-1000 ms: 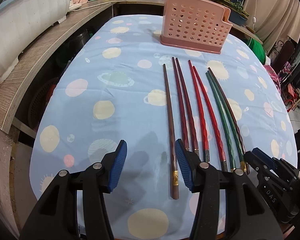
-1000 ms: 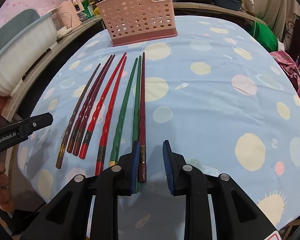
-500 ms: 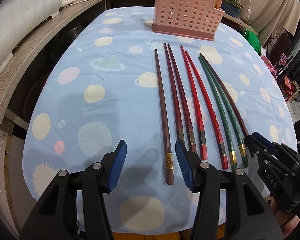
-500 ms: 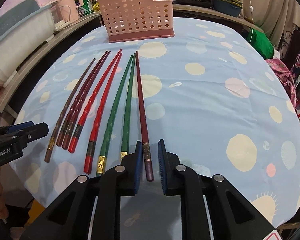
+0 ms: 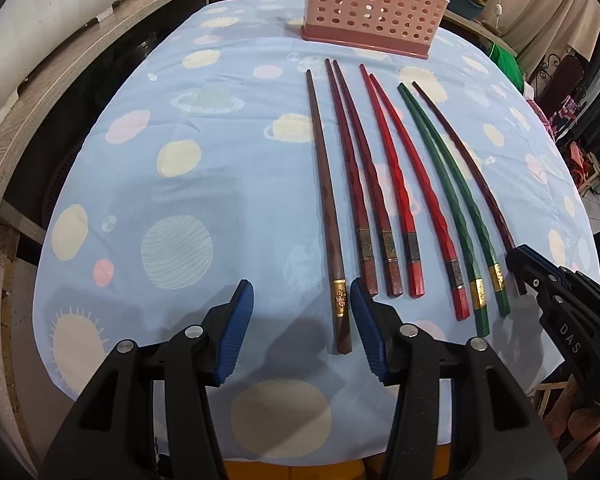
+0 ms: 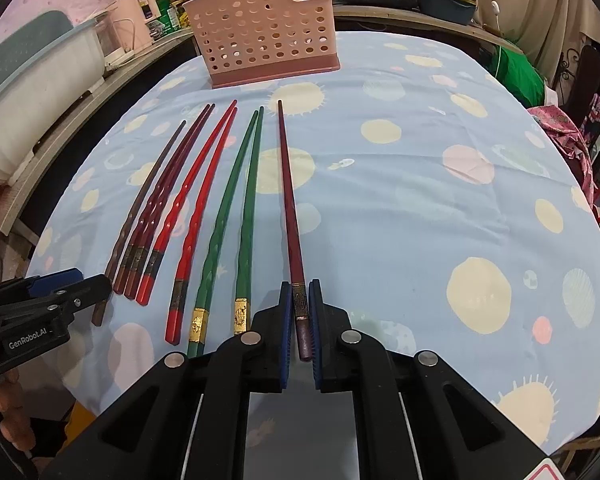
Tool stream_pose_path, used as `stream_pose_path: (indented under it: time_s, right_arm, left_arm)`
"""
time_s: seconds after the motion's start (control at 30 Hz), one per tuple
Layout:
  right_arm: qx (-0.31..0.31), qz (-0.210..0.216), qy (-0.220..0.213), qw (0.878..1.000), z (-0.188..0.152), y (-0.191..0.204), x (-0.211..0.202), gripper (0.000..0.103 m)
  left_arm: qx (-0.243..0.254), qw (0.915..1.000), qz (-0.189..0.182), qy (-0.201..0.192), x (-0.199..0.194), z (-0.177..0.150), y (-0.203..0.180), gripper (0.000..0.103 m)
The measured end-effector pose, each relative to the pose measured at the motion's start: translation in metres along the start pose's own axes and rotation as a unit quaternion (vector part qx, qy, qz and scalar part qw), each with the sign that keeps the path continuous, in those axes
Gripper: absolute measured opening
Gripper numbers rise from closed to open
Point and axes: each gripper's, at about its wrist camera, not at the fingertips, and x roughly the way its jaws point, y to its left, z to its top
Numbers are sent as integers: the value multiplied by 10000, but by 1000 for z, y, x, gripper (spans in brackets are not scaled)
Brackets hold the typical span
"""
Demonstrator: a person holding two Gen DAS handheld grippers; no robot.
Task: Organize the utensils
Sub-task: 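Grasp a brown chopstick with the left tool while the right tool grasps a dark red chopstick, then lift both chopsticks and carry them over the pink basket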
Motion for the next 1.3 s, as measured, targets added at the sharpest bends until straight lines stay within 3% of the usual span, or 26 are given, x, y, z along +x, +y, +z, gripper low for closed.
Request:
stream_pose_path:
  time_s: [0.1,0.2,0.37,0.77,1.0,1.3]
  right_arm:
    - [6,9,-4,10000,-1,0,0,8]
    - [11,18,-8,10000,-1,0,0,8]
    - [27,62,6,10000,-2,-1,-2,7]
    - [155,212,-236,9994,9,-5,-25,7]
    - [466,513,-627,9956,37,-16,-57,7]
    - [392,485,-1388,9884,88,-21,-97,7]
  left_arm:
    - [41,10000,15,-4,-1,-2,0,46]
    - [90,10000,2,-17,-2,-4,0,36]
    - [138,9997,-193,50,-4,-6,0,7]
    - [14,9995,-267,-141,-24,4,5,7]
    - [-194,9974,-441,-530,-58,28,13,7]
    - [-297,9910,-393,-1245,-96,76,19,7]
